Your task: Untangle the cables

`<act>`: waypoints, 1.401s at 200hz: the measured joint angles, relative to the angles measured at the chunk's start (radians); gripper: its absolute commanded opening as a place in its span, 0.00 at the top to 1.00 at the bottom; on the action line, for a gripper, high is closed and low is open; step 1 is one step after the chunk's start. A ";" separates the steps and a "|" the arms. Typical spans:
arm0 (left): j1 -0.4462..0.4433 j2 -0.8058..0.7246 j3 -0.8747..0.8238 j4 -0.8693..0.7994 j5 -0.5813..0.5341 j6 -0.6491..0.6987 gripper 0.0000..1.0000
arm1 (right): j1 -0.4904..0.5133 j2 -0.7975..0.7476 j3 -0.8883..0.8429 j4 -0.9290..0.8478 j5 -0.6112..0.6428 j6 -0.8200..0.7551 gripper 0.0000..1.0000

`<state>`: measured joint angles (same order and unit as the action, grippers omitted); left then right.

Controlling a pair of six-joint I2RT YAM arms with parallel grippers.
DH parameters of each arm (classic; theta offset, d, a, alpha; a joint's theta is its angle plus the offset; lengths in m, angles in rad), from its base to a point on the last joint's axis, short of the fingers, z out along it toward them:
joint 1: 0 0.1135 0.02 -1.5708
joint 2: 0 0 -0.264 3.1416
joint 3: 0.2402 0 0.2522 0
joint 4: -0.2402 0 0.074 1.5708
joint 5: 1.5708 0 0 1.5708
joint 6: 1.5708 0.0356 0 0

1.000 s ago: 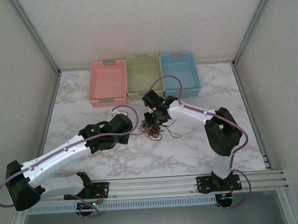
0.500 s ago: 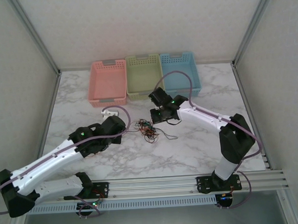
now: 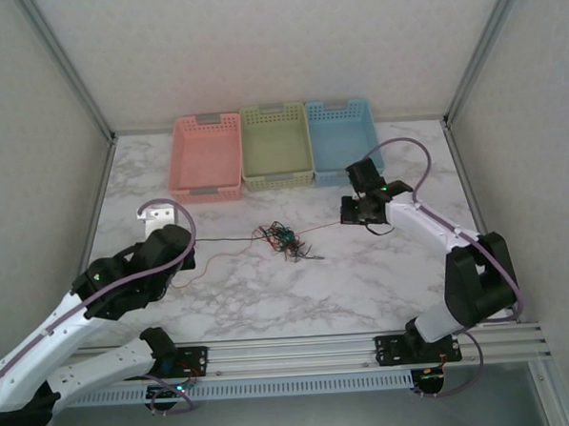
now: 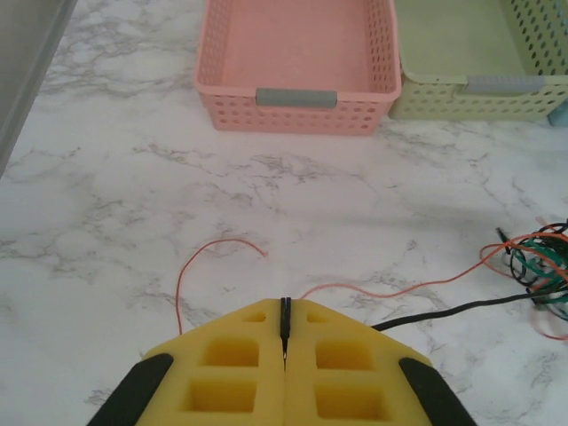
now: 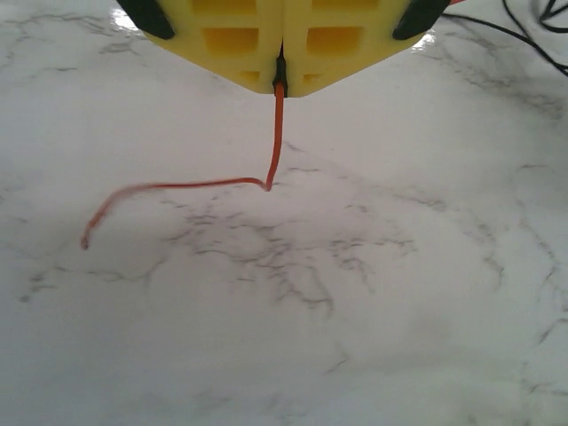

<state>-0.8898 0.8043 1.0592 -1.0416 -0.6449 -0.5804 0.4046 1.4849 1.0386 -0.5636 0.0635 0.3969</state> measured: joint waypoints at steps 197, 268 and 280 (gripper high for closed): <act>0.063 0.036 -0.005 0.034 0.045 -0.003 1.00 | -0.195 -0.202 -0.048 -0.008 -0.042 0.031 1.00; 0.105 0.036 0.106 0.029 0.045 0.042 1.00 | -0.219 -0.255 -0.115 0.002 -0.084 0.042 1.00; 0.108 0.037 0.107 0.026 0.045 0.046 1.00 | -0.219 -0.255 -0.127 0.006 -0.092 0.042 1.00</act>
<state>-0.7822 0.8410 1.1660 -1.0153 -0.5999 -0.5346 0.1856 1.2301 0.9119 -0.5575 -0.0288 0.4393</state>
